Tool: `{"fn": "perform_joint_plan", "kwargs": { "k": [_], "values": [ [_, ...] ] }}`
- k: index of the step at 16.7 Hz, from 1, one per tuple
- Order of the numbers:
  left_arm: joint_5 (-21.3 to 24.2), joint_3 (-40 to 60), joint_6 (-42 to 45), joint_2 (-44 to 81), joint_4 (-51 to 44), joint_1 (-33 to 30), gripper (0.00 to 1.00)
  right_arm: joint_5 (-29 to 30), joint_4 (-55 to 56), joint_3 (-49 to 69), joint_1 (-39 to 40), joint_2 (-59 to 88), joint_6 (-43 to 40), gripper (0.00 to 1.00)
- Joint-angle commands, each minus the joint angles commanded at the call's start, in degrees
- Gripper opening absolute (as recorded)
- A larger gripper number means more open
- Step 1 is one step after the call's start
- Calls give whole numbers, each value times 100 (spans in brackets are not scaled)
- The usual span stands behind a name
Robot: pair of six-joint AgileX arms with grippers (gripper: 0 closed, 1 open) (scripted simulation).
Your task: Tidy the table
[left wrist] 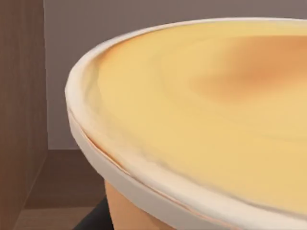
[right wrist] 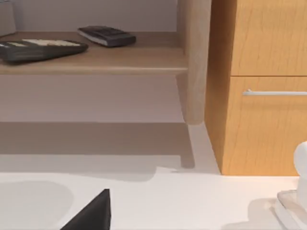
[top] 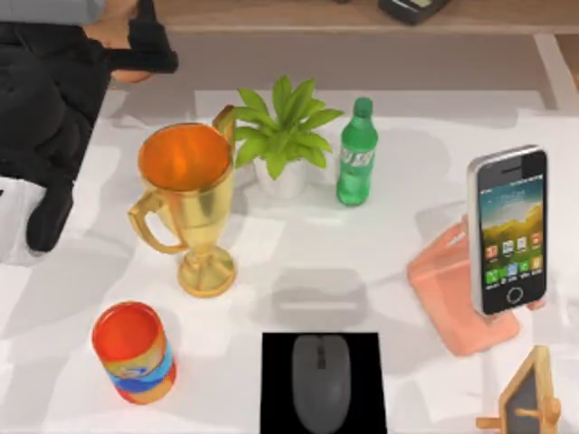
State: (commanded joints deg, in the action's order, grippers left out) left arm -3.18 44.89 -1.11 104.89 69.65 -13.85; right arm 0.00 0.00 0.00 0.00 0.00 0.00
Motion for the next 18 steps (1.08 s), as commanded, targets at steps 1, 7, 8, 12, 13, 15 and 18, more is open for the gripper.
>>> {"fn": "perform_joint_plan", "kwargs": {
  "k": [1,7,8,12,13,15,18],
  "values": [
    [-50,166,-9,-74,-212,-85,0,0,0,0,0,0,0,100],
    [-458,1447,-30,2,-1722,-352,0,0,0,0,0,0,0,100],
    [-534,1687,-30,73,-1985,-369,0,0,0,0,0,0,0,100],
    [-825,2634,-24,418,-2981,-394,0,0,0,0,0,0,0,100],
    [-891,2853,-22,509,-3203,-393,0,0,0,0,0,0,0,100],
    [-1007,3246,-16,684,-3604,-389,0,0,0,0,0,0,0,100],
    [-1137,3677,-8,913,-4071,-388,0,0,0,0,0,0,0,100]
  ]
}}
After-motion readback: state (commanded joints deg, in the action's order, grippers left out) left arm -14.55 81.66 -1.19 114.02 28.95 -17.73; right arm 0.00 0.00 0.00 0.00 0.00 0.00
